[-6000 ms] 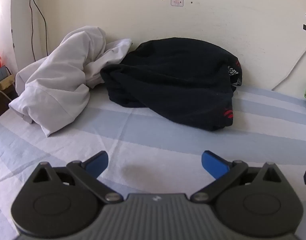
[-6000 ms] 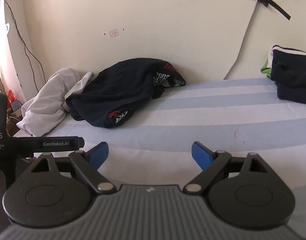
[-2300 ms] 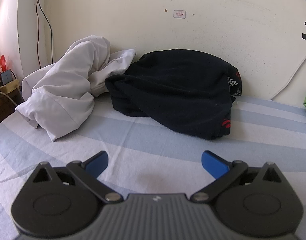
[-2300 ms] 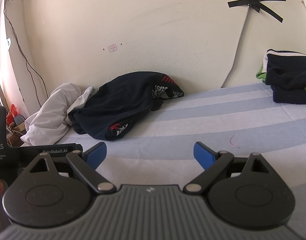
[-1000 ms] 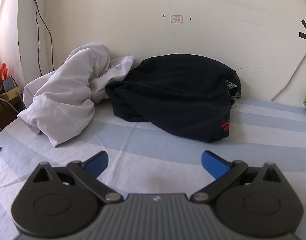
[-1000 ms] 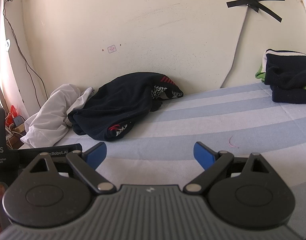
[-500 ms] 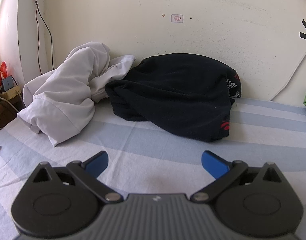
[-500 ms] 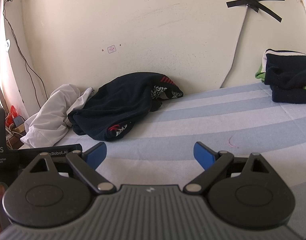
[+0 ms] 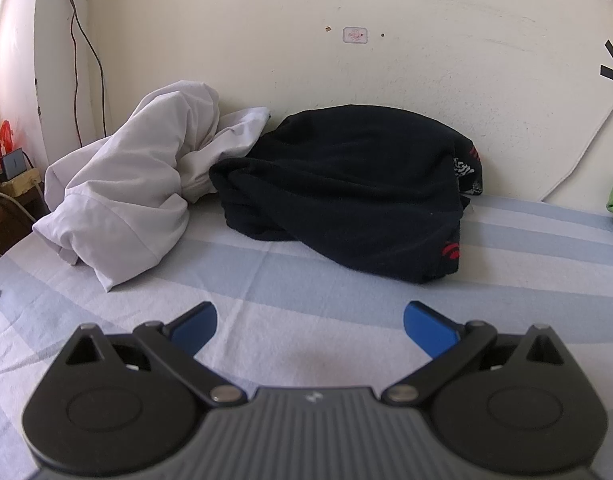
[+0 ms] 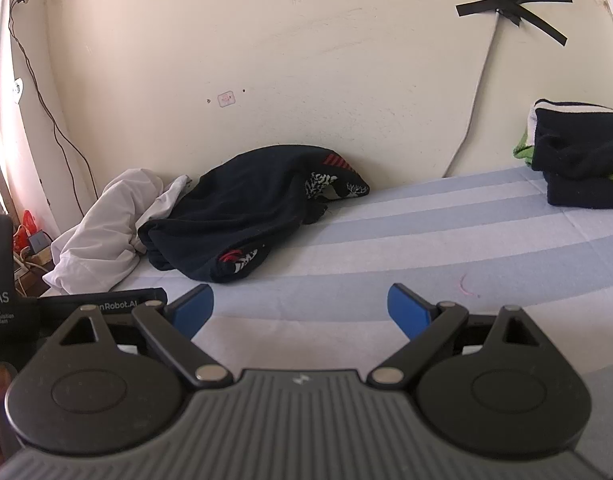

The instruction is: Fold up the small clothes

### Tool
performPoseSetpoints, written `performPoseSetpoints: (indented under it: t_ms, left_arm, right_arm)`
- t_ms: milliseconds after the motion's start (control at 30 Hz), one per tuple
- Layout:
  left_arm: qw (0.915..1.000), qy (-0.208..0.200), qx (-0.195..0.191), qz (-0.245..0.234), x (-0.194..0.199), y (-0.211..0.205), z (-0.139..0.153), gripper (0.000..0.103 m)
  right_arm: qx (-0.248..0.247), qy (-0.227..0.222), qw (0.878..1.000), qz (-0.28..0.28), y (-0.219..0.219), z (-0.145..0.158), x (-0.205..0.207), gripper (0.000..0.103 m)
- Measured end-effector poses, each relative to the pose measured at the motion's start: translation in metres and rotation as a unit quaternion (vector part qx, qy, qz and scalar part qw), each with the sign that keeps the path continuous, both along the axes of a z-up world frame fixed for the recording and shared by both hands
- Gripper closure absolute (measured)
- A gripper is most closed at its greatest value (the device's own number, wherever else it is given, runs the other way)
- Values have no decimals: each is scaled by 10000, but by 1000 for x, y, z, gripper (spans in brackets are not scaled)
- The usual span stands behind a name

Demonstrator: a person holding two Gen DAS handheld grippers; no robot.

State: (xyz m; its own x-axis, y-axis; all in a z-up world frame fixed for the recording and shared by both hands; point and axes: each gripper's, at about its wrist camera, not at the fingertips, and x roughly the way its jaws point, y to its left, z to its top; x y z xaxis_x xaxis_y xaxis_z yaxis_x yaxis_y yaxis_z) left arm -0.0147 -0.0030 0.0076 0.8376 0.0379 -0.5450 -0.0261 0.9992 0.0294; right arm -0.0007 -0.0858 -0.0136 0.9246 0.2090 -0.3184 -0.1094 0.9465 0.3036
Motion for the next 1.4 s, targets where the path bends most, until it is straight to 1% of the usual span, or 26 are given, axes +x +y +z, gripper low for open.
performPoseSetpoints:
  t_ms: [67,133,200,233,267,300,333,367,433,500,567,600,633,667,700,733,833,900,933,1000,1033,1100,1167,1267,1333,1400]
  left_arm:
    - [10000,35,-47,-59,0,2,1,0]
    - [9999,43,18,-135,-1,8,4,0]
    - [9995,-167,132,-248,-3,21,9,0]
    - [9988,-326,242,-284,-3,31,13,0]
    - [9978,-472,371,-280,-2,41,15,0]
    - [9967,-607,455,-278,1,48,17,0]
    - [9953,-792,473,-299,4,57,18,0]
    - [9945,-907,416,-316,9,66,19,0]
    - [9954,-918,147,-221,23,83,18,0]
    - [9970,-742,-170,-131,33,95,12,0]
    - [9983,-423,-370,-180,40,105,10,0]
    - [9972,-494,-537,-187,38,112,12,0]
    - [9957,-591,-698,-135,36,120,15,0]
    - [9944,-626,-843,-91,34,127,17,0]
    - [9936,-599,-953,-58,35,132,18,0]
    - [9926,-520,-1101,-13,36,138,18,0]
    - [9885,-410,-1451,79,38,153,18,0]
    - [9874,-348,-1537,126,42,157,17,0]
    - [9871,-322,-1564,132,42,159,17,0]
    - [9870,-330,-1567,165,41,160,18,0]
    - [9868,-340,-1571,185,41,161,18,0]
    - [9858,-352,-1635,170,42,163,18,0]
    - [9852,-386,-1663,129,40,163,20,0]
    - [9857,-463,-1623,21,36,159,22,0]
    - [9867,-502,-1545,-74,34,154,23,0]
    - [9874,-509,-1488,-151,34,150,24,0]
  right_arm:
    - [12,-10,10000,-9,0,0,0,8]
    - [83,-56,9999,-25,-1,0,-2,8]
    - [186,-74,9998,-53,-5,0,-3,14]
    - [230,4,9997,-33,-7,0,0,22]
    - [250,122,9996,20,-9,2,4,32]
    - [242,208,9995,82,-10,5,10,38]
    - [205,251,9994,125,-9,11,17,46]
    - [143,238,9995,158,-7,18,24,51]
    - [-86,149,9996,239,7,35,46,54]
    - [-390,47,9982,448,31,50,72,54]
    - [-708,41,9952,681,60,58,104,53]
    - [-830,98,9933,797,77,60,123,52]
    - [-915,178,9910,965,92,60,139,49]
    - [-1015,272,9877,1159,109,58,157,41]
    - [-1150,356,9842,1295,126,55,173,37]
    - [-1284,416,9814,1363,140,52,186,30]
    - [-1545,572,9751,1487,179,39,223,27]
    - [-1737,760,9687,1600,200,27,247,25]
    - [-1878,878,9649,1612,209,19,257,28]
    - [-2118,872,9604,1588,220,10,268,64]
    - [-2147,877,9603,1551,219,10,270,89]
    - [-1824,770,9705,1372,209,24,263,90]
    - [-1659,443,9780,1188,190,46,249,91]
    - [-913,-3,9916,919,136,94,222,91]
    - [-682,-313,9942,767,101,124,195,91]
    - [-575,-624,9939,700,70,148,162,92]
